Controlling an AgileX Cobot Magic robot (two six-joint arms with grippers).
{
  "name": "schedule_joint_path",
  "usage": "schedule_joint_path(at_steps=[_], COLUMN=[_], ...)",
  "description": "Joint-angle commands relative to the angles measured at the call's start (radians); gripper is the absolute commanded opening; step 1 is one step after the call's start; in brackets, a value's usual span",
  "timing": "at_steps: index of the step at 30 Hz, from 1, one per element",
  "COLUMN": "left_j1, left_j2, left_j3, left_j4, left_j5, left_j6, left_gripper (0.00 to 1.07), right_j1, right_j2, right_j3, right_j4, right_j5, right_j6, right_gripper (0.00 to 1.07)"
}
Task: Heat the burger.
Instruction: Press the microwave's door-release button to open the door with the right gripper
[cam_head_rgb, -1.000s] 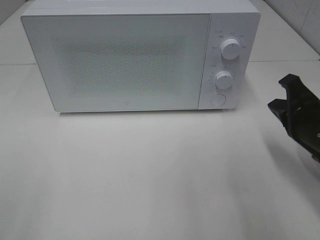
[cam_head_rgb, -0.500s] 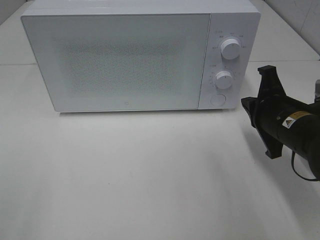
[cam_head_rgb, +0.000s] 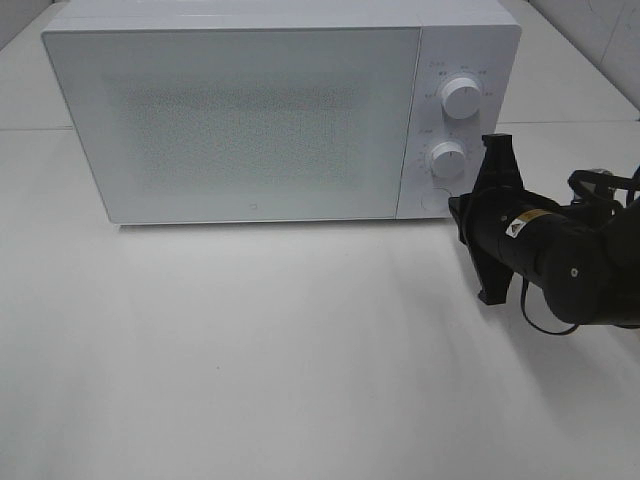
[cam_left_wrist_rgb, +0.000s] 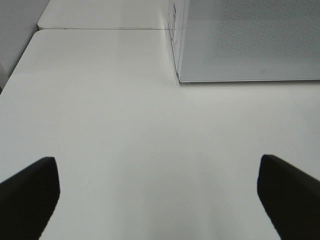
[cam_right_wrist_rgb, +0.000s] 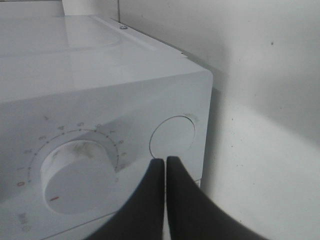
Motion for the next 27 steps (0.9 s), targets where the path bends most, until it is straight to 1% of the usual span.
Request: schedule_joint_path(at_steps=[1, 10, 11, 14, 27], left_j1=[-0.005, -0.005, -0.005, -0.005, -0.005], left_j2=[-0.017, -0.017, -0.017, -0.017, -0.017], left_j3=[0.001, 0.001, 0.001, 0.001, 0.001], left_j4=[-0.001, -0.001, -0.001, -0.001, -0.001], left_j5=[-0.007, -0.007, -0.007, -0.007, -0.007], left_j6=[-0.005, -0.005, -0.005, -0.005, -0.005], left_gripper=[1.05, 1.05, 1.05, 1.05, 1.05], right_j1=[-0.002, -0.002, -0.002, -0.002, -0.005], right_j2=[0.028, 0.064, 0.075, 0.09, 0.117], right_j3=[-0.035, -0.081, -0.104, -0.129, -0.146], right_j4=[0.0, 0.0, -0.006, -0.006, 0.042], right_j5=[0.022, 0.031, 0.031, 0.039, 0.035], right_j6=[0.015, 0.018, 0.016, 0.023, 0.005], right_gripper=[0.0, 0.0, 0.0, 0.0, 0.0])
